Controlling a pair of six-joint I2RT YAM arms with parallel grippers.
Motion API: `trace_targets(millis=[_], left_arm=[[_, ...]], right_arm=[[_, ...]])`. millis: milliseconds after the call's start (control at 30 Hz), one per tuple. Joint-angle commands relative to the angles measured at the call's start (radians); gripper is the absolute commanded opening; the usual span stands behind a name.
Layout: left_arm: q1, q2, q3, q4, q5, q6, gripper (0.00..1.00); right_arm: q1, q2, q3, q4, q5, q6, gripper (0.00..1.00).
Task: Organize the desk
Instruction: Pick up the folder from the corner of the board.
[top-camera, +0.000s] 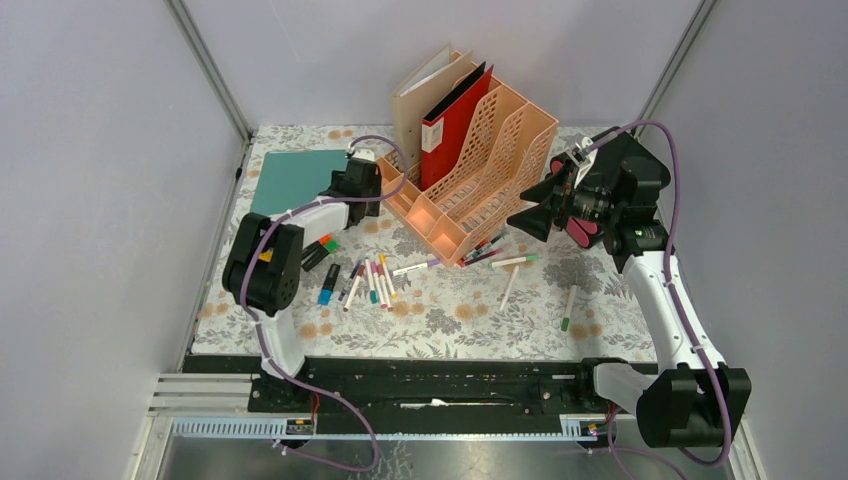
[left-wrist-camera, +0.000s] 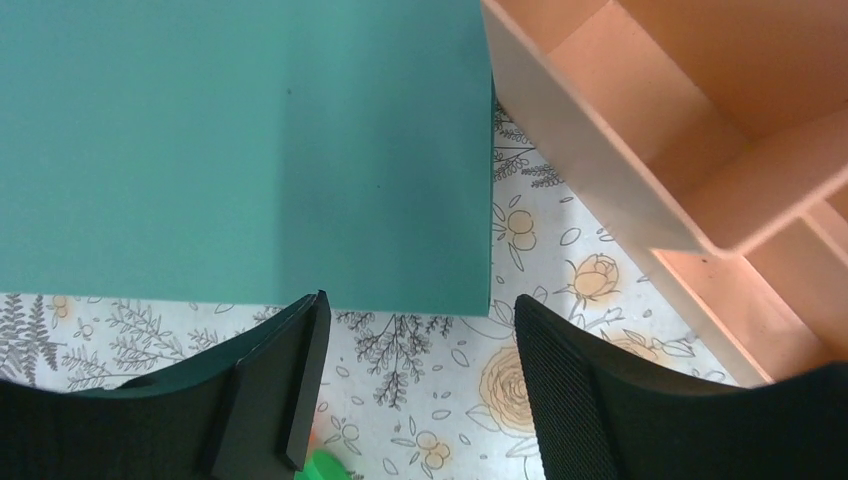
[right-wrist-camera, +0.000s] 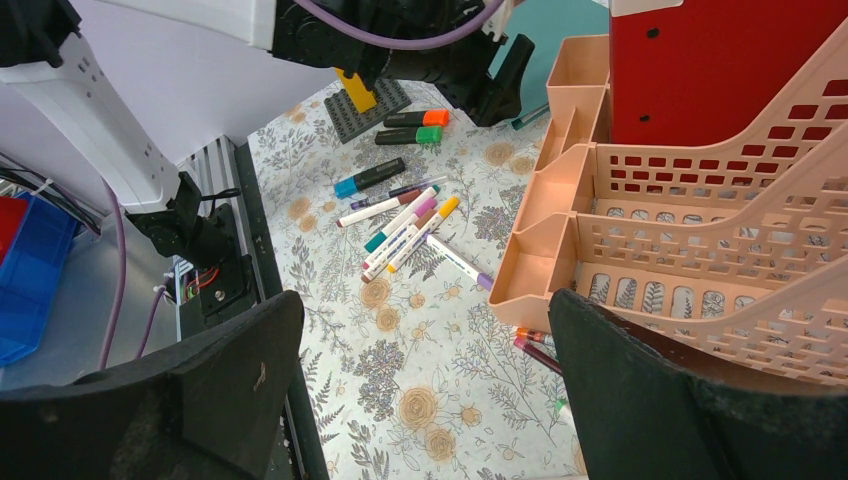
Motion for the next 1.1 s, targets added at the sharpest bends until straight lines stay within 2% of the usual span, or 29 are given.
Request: trace_targets(millis=[0, 67, 167, 467, 567, 733, 1000, 1067], left_arm=[[0.021, 0.062, 0.075, -0.015, 0.01, 0.029, 0.71], [0.029, 0.082, 0.088, -0.018, 0.035, 0.024, 0.69], [0.039, 0.107, 0.104, -0.024, 0.046, 0.018, 0.6], [0.048, 0.148, 0.138, -0.034, 0.054, 0.014, 0.61], [0.049, 0.144, 0.143, -0.031, 0.075, 0.02, 0.66], [0.048, 0.171, 0.169, -0.032, 0.074, 0.038, 0.67], [0.049, 0.23, 0.233, -0.086, 0.024, 0.039, 0.61], [0.048, 0.232, 0.231, -0.086, 0.01, 0.043, 0.55]], right_arm=[[-0.005, -0.025, 0.003, 0.037, -0.026, 0.003, 1.0], [-0.006, -0.025, 0.003, 0.037, -0.026, 0.002, 1.0], [-0.006, -0.025, 0.003, 0.037, -0.026, 0.002, 1.0], [-0.005, -0.024, 0.003, 0.037, -0.027, 0.003, 1.0], [-0.006, -0.022, 0.004, 0.037, -0.028, 0.002, 1.0], [-0.006, -0.022, 0.003, 0.037, -0.029, 0.003, 1.0], [-0.005, -0.024, 0.003, 0.037, -0.031, 0.005, 1.0], [-0.007, -0.025, 0.005, 0.037, -0.033, 0.005, 1.0]])
